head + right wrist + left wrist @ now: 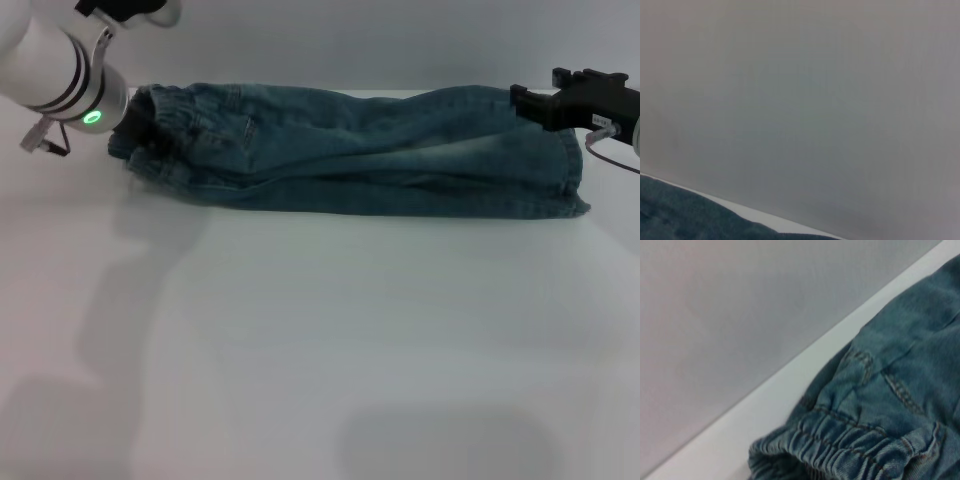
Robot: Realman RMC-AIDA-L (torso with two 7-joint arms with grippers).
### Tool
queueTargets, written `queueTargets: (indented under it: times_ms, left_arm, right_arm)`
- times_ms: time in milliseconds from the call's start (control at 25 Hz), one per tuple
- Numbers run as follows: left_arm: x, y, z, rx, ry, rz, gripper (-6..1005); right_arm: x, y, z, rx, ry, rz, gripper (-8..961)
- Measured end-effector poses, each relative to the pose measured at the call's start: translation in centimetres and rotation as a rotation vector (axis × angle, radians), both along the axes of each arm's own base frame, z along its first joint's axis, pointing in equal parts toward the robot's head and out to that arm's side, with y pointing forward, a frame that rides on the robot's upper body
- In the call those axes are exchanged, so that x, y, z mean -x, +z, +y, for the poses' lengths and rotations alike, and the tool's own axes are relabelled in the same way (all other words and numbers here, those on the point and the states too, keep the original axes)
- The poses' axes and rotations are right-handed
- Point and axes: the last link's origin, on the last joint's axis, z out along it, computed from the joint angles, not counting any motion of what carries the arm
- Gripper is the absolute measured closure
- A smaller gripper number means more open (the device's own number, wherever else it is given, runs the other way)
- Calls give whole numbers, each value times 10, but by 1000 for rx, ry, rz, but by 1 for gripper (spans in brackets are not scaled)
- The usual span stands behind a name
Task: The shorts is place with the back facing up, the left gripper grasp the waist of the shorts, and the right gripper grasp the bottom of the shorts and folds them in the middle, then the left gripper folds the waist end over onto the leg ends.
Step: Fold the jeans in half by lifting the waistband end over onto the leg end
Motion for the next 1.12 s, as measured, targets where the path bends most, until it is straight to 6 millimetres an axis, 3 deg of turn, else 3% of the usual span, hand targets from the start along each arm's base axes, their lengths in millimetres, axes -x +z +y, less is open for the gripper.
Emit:
queueTargets:
  times_ms: [120, 240, 320, 400, 440, 840, 1120]
  left_arm:
    - [-24, 1, 2, -1, -52, 9, 950]
    - [-24, 1, 2, -1, -52, 9, 950]
    - [-64, 7, 1, -7, -142, 15, 950]
    - [-68, 8, 1, -7, -150, 15, 950]
    - [-84, 10, -1, -9, -185, 17, 950]
    - [-141, 23, -18, -23, -318, 11, 949]
    - [-167, 29, -32, -25, -385, 9, 949]
  right_arm:
    - [-2, -1, 0, 1, -5, -2, 353]
    - [-2, -1, 0, 0, -6, -3, 353]
    - [0, 0, 1, -3, -3, -4, 353]
    - [2, 0, 3, -6, 0, -5, 352]
    - [3, 0, 4, -9, 2, -6, 352]
    - [16, -8, 15, -18, 10, -45, 352]
    - [38, -25, 18, 41, 93, -110, 352]
